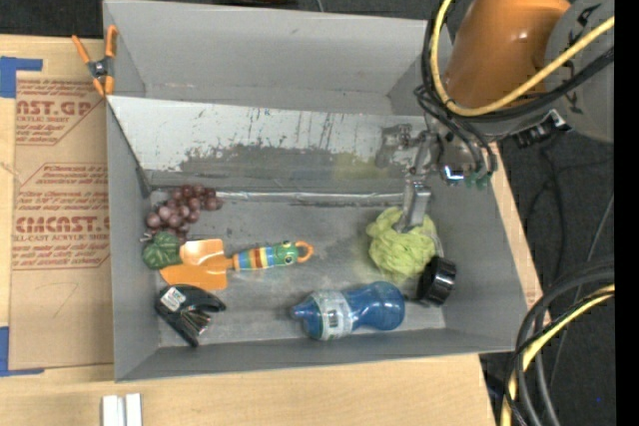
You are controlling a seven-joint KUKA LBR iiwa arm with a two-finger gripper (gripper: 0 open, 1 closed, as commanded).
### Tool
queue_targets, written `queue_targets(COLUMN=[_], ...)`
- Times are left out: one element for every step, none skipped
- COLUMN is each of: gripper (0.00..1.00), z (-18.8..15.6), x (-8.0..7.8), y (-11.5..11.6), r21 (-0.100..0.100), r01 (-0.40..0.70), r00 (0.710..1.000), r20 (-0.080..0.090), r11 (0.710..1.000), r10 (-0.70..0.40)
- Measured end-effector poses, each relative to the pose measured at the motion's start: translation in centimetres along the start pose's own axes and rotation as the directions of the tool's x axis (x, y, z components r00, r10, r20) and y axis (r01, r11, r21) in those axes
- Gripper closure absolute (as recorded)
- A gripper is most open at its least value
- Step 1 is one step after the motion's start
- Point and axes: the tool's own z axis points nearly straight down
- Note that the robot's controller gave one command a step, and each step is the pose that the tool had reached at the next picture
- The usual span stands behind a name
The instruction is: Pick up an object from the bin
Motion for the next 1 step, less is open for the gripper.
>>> queue_targets(gripper=[0.0], z=[-0.51], x=[-0.14], y=[0.0], r21=[0.001], r01=[0.001], r00=[1.0], r20=[0.008], r11=[1.0], r10=[-0.001])
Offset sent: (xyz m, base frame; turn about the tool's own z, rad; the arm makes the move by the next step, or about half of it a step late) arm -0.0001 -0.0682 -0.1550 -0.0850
